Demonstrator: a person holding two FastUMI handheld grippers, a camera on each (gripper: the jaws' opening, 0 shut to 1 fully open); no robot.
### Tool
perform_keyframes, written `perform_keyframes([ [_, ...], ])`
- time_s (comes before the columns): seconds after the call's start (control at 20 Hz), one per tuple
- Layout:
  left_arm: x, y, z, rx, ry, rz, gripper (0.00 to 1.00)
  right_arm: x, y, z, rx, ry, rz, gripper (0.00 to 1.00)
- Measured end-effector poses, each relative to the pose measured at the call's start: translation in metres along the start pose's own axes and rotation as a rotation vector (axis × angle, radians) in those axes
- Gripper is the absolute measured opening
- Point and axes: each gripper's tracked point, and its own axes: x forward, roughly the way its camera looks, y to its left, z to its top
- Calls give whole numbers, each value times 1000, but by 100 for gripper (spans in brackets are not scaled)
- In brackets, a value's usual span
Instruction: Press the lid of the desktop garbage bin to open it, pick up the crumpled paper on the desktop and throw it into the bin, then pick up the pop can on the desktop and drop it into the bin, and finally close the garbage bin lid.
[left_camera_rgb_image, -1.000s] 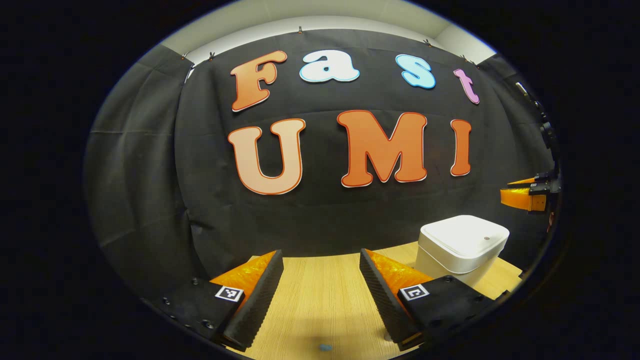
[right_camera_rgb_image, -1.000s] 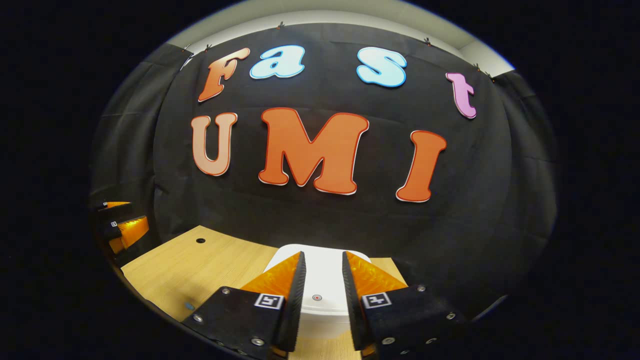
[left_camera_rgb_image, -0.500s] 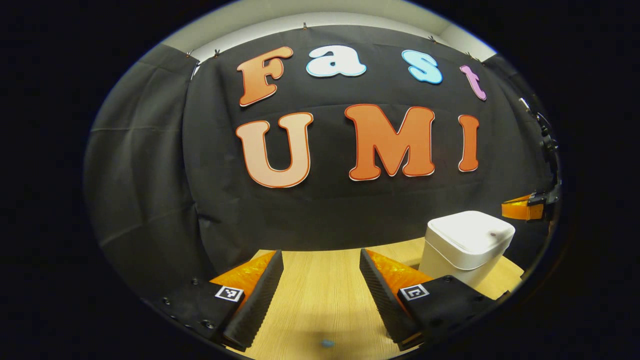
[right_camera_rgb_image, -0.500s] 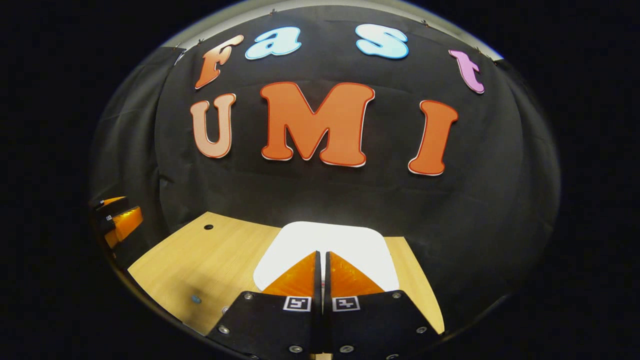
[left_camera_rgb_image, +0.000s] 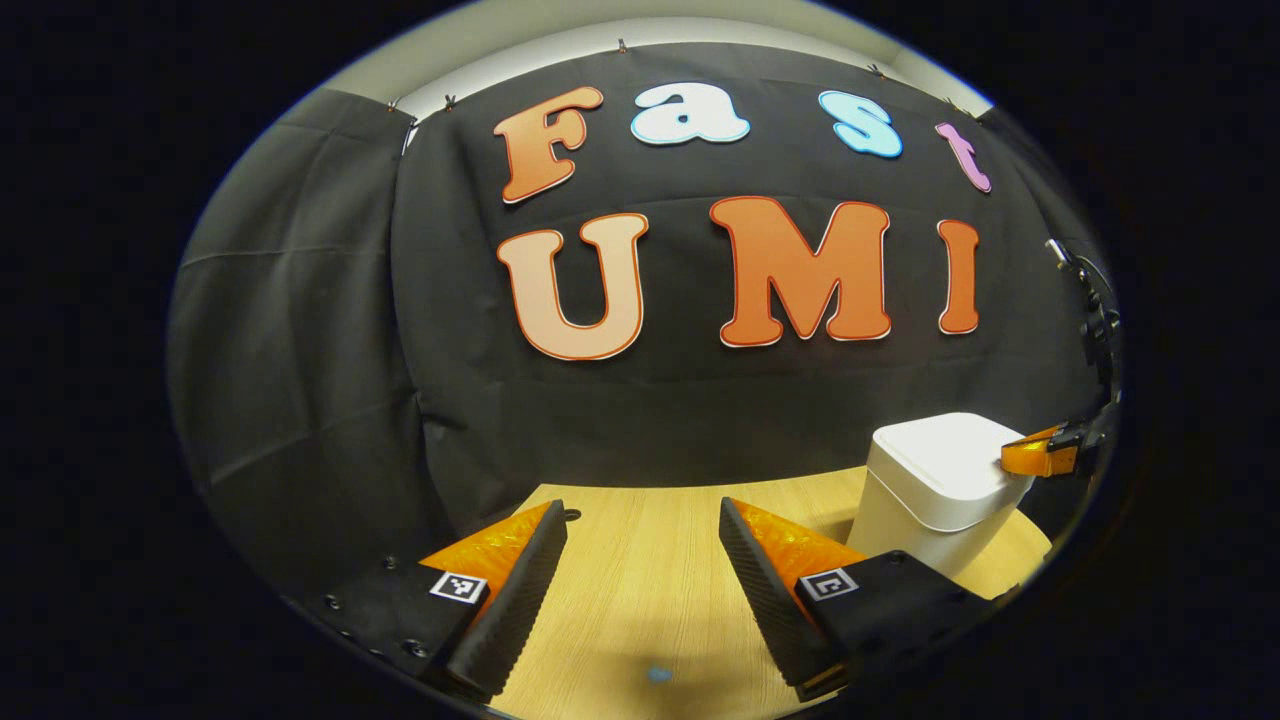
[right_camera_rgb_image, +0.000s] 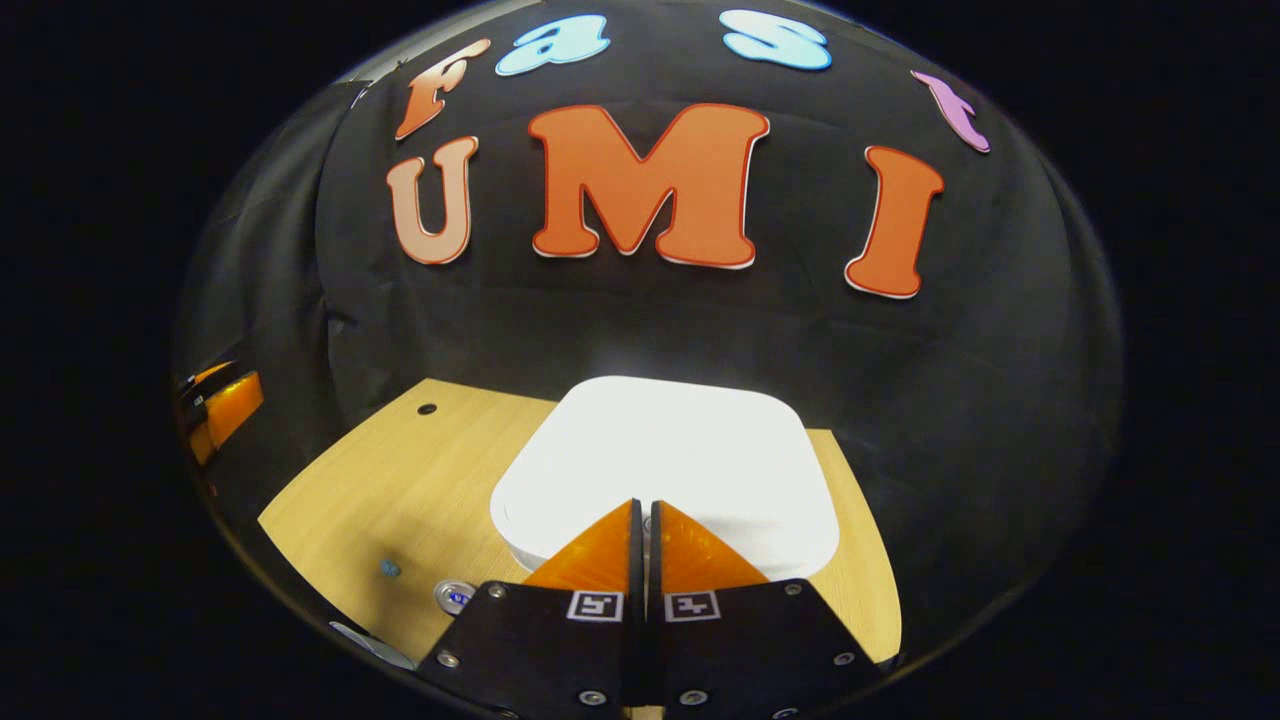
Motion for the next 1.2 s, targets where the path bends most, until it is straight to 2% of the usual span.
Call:
perform_keyframes([
  [0.2, -2, -5, -9, -4, 32, 24, 100, -2, 2, -5, 21, 68, 57, 1],
  [0.25, -3, -7, -9, -7, 37, 28, 98, -4, 1, -3, 40, 86, 75, 1],
  [0.35, -7, -13, -9, -6, 44, 39, 98, -1, -2, -5, 78, 97, 102, 1],
  [0.45, -9, -17, -8, -3, 42, 50, 98, -2, -1, -4, 44, 70, 123, 1],
  [0.7, -13, -15, -8, 1, 33, 58, 99, -11, -2, 17, 22, -27, 131, 1],
  [0.8, -8, -9, -10, 1, 33, 48, 99, -16, -3, 36, 12, -100, 113, 1],
  [0.95, 1, 0, -14, -5, 41, 12, 99, -23, -5, 51, -28, -173, 44, 1],
  [1.15, 16, 20, -21, -6, 52, -21, 100, -45, 21, 99, 3, -347, 32, 1],
  [1.2, 19, 24, -24, -12, 56, -31, 95, -52, 23, 108, -2, -390, 14, 1],
])
